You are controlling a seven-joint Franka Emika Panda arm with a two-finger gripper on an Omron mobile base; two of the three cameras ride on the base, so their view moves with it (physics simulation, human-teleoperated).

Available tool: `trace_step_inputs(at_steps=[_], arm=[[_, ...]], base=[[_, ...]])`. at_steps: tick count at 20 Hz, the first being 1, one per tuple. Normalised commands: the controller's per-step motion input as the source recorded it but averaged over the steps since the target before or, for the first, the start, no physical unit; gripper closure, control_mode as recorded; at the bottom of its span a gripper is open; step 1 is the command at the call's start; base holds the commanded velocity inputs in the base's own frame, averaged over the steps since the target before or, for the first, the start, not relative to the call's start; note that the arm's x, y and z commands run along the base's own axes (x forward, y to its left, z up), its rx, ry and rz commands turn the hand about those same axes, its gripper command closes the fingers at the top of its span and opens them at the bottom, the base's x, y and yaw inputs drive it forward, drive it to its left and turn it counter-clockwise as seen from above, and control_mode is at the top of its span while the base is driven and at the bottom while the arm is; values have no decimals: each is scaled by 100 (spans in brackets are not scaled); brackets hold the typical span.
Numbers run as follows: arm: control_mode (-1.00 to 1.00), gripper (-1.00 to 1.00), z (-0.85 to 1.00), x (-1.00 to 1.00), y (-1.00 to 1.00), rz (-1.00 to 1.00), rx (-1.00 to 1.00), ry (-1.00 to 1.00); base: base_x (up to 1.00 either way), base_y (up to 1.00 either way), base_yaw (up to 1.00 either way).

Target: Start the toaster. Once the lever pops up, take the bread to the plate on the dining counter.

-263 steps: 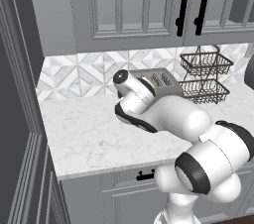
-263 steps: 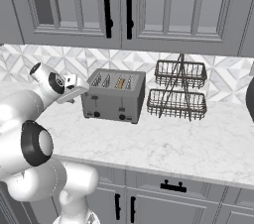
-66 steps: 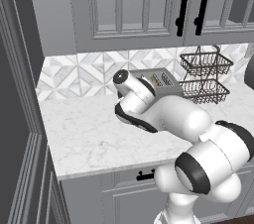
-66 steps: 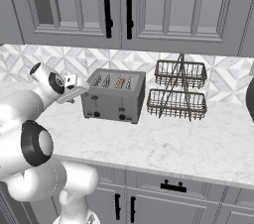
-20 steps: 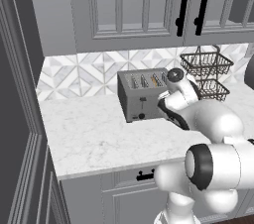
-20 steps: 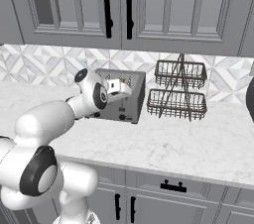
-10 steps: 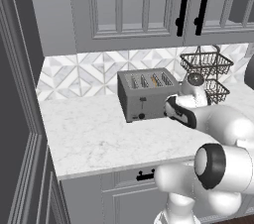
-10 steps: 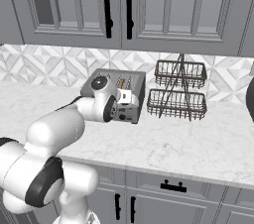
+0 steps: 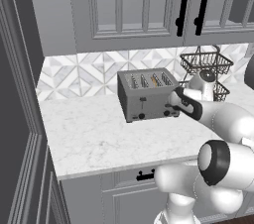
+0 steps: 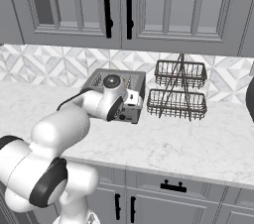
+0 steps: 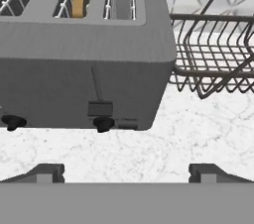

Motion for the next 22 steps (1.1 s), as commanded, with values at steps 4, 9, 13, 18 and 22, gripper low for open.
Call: trace_step_inputs(at_steps=[4,9,13,18,22], arm=[[-100,-100,0,0,0,0,3,0],[-100,-100,0,0,0,0,3,0],[-100,-100,0,0,0,0,0,0],[-100,-100,0,0,0,0,0,0],[-100,-100,0,0,0,0,0,0]], base=[[0,0,0],[0,0,0],[0,0,0],[0,0,0],[0,0,0]])
